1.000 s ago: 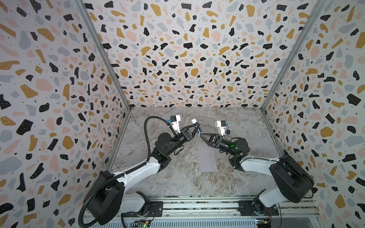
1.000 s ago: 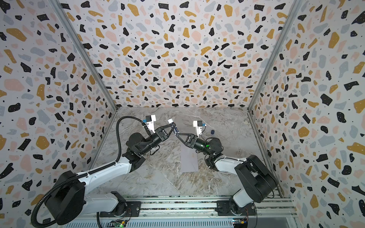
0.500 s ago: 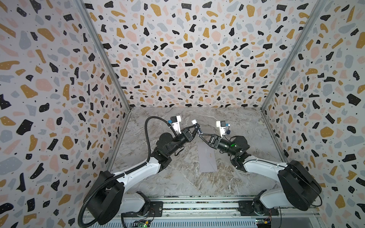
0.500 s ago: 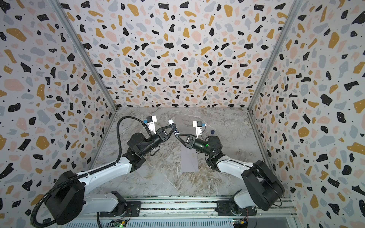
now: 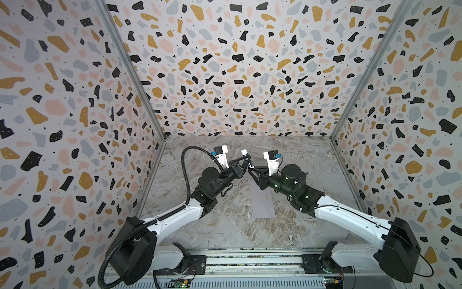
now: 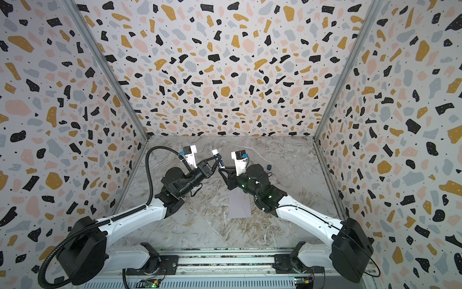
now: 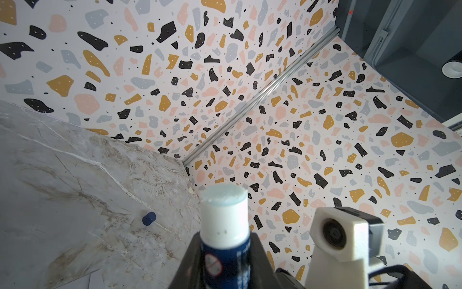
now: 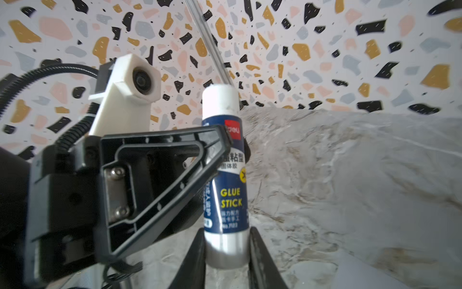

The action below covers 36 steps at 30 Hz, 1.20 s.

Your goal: Place the letter into the envelope and seal it

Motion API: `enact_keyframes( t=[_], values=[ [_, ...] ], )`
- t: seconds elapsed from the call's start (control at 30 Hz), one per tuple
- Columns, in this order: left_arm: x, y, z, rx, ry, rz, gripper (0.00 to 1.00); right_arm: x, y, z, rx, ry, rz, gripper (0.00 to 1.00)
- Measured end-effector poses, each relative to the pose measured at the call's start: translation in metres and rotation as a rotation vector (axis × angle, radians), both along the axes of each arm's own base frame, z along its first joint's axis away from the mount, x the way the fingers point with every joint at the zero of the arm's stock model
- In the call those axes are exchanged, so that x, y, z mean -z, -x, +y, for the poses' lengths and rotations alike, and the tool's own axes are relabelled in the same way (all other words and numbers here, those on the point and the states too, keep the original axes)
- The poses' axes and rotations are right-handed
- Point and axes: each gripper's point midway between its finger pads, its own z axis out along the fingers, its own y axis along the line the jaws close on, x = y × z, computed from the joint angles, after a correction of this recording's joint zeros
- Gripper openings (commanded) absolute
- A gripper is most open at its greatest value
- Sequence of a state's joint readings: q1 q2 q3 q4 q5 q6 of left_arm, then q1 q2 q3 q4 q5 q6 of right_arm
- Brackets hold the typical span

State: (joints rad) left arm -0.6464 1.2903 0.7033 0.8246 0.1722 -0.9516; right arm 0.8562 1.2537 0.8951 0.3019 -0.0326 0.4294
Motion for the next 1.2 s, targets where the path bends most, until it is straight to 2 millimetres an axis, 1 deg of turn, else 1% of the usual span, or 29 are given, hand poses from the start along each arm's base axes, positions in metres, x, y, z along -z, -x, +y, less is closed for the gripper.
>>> enact_keyframes(
  t=[0.3,0.5,0.63,0.77,0.87,0.93,1.0,1.1,1.2],
  values=[
    [0.0,-0.001,0.0,-0.016,-0.012,-0.011,0.0,0.003,-0.002,0.001,0.258,0.41,-0.274,0.15],
    [0.005,-0.002,0.0,-0.022,-0.024,0.003,0.0,0.008,-0.004,0.001,0.415,0.659,-0.451,0.16],
    [0.007,-0.003,0.0,-0.029,-0.027,0.01,0.0,0.01,-0.005,0.001,0.49,0.771,-0.527,0.18],
    [0.004,-0.003,0.0,-0.028,-0.018,0.006,0.0,0.006,-0.005,0.001,0.519,0.786,-0.55,0.22],
    [0.003,-0.002,0.0,-0.028,-0.016,0.002,0.0,0.005,-0.004,0.001,0.512,0.783,-0.551,0.32],
    [0.004,-0.001,-0.001,-0.022,-0.024,0.002,0.0,0.004,-0.003,0.003,0.471,0.763,-0.546,0.42],
    [0.006,0.001,-0.005,-0.006,-0.036,0.011,0.0,-0.003,-0.001,0.004,0.403,0.706,-0.533,0.53],
    [-0.004,0.003,-0.005,0.0,-0.047,-0.018,0.0,-0.012,-0.002,-0.001,0.288,0.589,-0.482,0.66],
    [-0.016,0.009,-0.006,0.011,-0.054,-0.046,0.0,-0.029,-0.007,-0.013,0.211,0.429,-0.426,0.79]
  ],
)
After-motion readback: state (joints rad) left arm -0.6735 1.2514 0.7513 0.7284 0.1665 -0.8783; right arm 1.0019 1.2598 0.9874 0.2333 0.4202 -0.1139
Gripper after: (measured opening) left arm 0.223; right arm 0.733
